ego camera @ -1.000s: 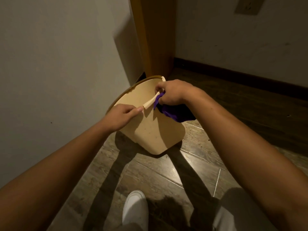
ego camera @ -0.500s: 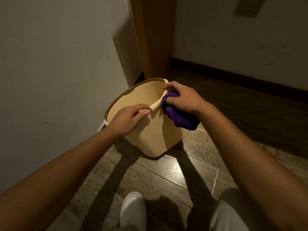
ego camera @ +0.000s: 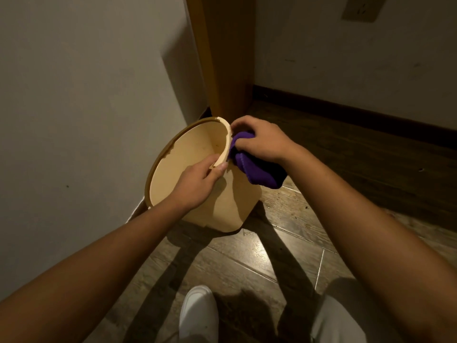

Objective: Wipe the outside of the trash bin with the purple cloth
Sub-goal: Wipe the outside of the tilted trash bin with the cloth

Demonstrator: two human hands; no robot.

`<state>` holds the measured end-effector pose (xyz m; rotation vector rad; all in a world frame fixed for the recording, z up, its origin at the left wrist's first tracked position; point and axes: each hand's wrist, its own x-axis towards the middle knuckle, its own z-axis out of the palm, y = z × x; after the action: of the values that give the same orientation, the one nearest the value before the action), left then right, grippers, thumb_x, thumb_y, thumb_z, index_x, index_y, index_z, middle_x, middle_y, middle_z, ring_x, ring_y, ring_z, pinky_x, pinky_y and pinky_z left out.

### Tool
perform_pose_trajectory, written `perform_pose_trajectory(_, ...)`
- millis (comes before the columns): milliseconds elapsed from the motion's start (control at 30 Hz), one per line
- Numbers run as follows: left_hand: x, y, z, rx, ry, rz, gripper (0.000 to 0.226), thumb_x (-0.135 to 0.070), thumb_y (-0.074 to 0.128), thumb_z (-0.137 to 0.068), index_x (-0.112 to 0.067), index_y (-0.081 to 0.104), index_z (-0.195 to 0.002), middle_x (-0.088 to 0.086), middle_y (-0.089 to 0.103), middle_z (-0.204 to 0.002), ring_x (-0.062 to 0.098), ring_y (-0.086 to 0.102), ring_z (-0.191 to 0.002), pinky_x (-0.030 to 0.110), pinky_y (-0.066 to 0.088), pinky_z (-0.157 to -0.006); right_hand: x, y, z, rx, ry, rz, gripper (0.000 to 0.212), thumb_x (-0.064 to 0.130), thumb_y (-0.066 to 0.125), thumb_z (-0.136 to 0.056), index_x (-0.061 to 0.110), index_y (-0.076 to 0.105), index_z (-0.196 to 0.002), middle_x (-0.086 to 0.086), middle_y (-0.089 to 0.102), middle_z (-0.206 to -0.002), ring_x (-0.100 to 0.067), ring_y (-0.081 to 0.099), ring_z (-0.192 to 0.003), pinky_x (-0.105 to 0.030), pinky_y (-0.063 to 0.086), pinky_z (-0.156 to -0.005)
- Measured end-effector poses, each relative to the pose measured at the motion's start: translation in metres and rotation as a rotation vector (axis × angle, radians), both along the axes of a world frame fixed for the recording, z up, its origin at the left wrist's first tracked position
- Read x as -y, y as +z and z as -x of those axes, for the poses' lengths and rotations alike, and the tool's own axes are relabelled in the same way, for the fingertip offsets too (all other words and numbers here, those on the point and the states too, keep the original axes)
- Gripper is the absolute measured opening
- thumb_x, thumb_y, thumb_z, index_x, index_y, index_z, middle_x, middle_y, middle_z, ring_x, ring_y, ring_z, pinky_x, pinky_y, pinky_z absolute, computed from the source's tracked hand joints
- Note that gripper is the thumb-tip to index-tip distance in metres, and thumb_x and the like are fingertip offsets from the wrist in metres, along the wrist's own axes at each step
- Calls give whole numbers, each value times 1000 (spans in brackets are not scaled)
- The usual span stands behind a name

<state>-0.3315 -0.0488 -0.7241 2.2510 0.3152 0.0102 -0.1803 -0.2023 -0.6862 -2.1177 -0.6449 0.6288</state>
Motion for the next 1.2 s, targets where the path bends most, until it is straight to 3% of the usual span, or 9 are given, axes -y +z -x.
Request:
perform_pose_trajectory(167,-7,4,0,-6,105,121,36,-49,40,-106,-35,53,-136,-21,59,-113,2,55,-105,23,43,-80,6,-15,2,-124,-448,-358,34,26,62,-99,37,59,-131,10,63,-117,-14,69,-94,-31,57,-75)
perform_pose_trajectory(300,-16,11,-2,-2,226,186,40,-51,38,-106,-33,54,-138,-15,63,-117,3,58,-104,24,43,-77,-28,-20,23,-99,-514,-475,41,20,59,-101,35,57,-139,11,62,-121,-7,68,-90,-13,52,-60)
perform_pose_trajectory(367,-18,14,-3,9,227,185,39,-49,37,-107,-33,57,-136,-17,64,-117,-2,58,-101,19,43,-76,-49,-23,39,-91,-502,-505,43,18,56,-102,32,56,-143,7,63,-128,-7,67,-98,-13,54,-69)
perform_pose_trajectory(400,-18,14,-3,22,208,210,36,-47,37,-107,-32,59,-132,-17,66,-113,-4,61,-98,15,45,-74,-59,-25,48,-67,-485,-510,44,19,55,-103,31,55,-145,4,62,-137,-10,65,-109,-20,56,-83)
perform_pose_trajectory(467,-18,11,-4,47,197,280,31,-37,38,-109,-26,63,-124,-10,71,-106,-2,66,-93,13,48,-73,-78,-32,66,-3,-448,-483,46,25,52,-102,30,54,-147,-1,50,-155,-19,51,-136,-36,45,-110)
perform_pose_trajectory(533,-21,9,-6,44,235,332,30,-30,39,-109,-23,63,-125,-6,72,-107,1,68,-96,16,51,-75,-92,-43,85,55,-447,-397,49,39,47,-101,33,51,-149,-2,37,-165,-25,34,-149,-44,35,-118)
perform_pose_trajectory(733,-18,8,-5,14,221,359,36,-40,41,-108,-28,59,-137,-8,72,-119,5,68,-107,23,56,-85,-98,-69,108,269,-599,-214,56,57,26,-103,33,48,-149,-7,40,-163,-36,32,-150,-61,31,-118)
perform_pose_trajectory(933,-21,9,-4,34,222,271,39,-43,36,-109,-29,55,-140,-10,67,-122,7,63,-109,26,49,-87,-77,-108,101,393,-553,-4,52,53,36,-100,36,42,-149,-10,40,-161,-39,34,-148,-59,26,-120)
perform_pose_trajectory(1200,-37,3,-7,22,251,277,41,-48,38,-107,-31,58,-138,-18,67,-117,2,63,-105,22,45,-80,-29,-174,96,213,-687,127,50,49,41,-101,36,39,-149,-15,34,-160,-41,40,-139,-55,43,-106)
